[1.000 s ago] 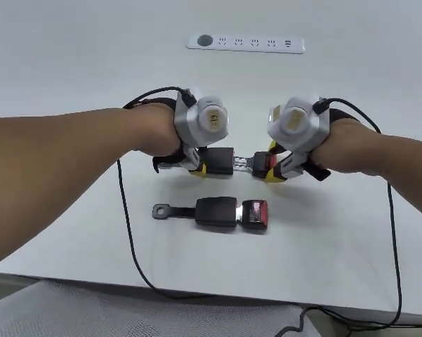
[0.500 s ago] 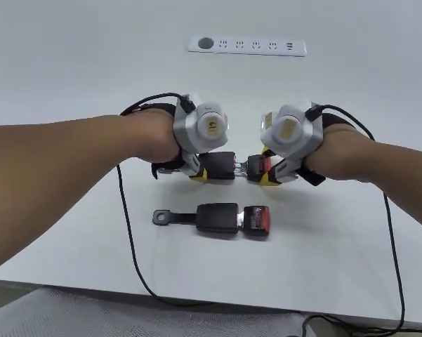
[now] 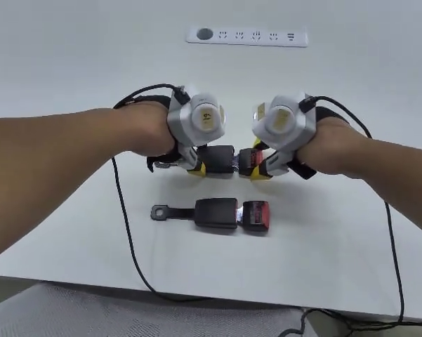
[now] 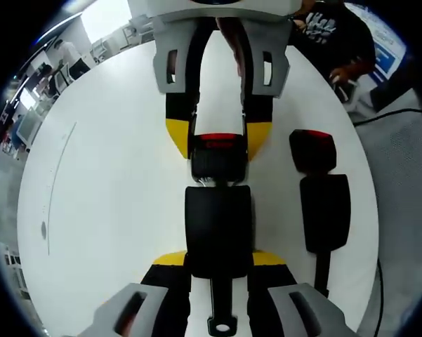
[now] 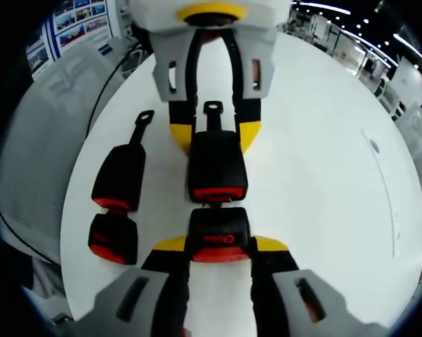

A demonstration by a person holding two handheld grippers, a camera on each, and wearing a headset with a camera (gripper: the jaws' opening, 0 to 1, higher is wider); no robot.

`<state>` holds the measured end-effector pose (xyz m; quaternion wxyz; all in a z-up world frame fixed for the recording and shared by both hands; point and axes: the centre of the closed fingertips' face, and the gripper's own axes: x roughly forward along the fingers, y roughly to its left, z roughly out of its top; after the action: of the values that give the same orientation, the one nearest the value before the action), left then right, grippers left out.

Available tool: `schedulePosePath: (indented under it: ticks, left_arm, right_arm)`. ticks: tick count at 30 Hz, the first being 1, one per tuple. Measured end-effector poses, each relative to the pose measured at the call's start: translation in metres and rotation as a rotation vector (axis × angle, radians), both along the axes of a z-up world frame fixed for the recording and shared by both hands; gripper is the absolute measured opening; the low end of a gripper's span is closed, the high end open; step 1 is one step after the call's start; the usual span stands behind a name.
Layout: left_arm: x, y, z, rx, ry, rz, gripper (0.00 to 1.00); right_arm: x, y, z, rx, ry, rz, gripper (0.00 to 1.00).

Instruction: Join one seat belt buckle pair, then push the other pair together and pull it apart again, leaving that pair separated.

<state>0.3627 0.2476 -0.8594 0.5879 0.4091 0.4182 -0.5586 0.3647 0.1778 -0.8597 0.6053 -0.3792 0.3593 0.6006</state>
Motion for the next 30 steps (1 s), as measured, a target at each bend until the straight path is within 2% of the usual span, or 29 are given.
schedulePosePath:
  ticks: [6, 13, 20, 25, 30]
  left_arm:
    - [0.0005, 0.0000, -0.0003, 0.006, 0.000, 0.006, 0.31]
    - [0.0012, 0.0004, -0.0007, 0.004, -0.005, 0.033, 0.31]
    - [0.0026, 0.0002, -0.0016, 0.013, -0.004, 0.032, 0.31]
    - [0.0035, 0.0006, -0.0018, 0.003, -0.013, 0.050, 0.31]
    - [0.0056, 0.0015, -0.0042, -0.003, -0.004, 0.052, 0.31]
  right_arm:
    - [0.0002, -0.0018, -0.0006, 0.049, 0.019, -0.013, 0.33]
    - [-0.0010, -0.0013, 0.0002, 0.046, 0.027, -0.012, 0.33]
    - [-0.0006, -0.0014, 0.0013, 0.047, 0.026, -0.014, 0.34]
    - [-0.0002, -0.0015, 0.0017, 0.047, 0.028, -0.018, 0.34]
    - [-0.0004, -0.0024, 0.0022, 0.045, 0.022, -0.018, 0.35]
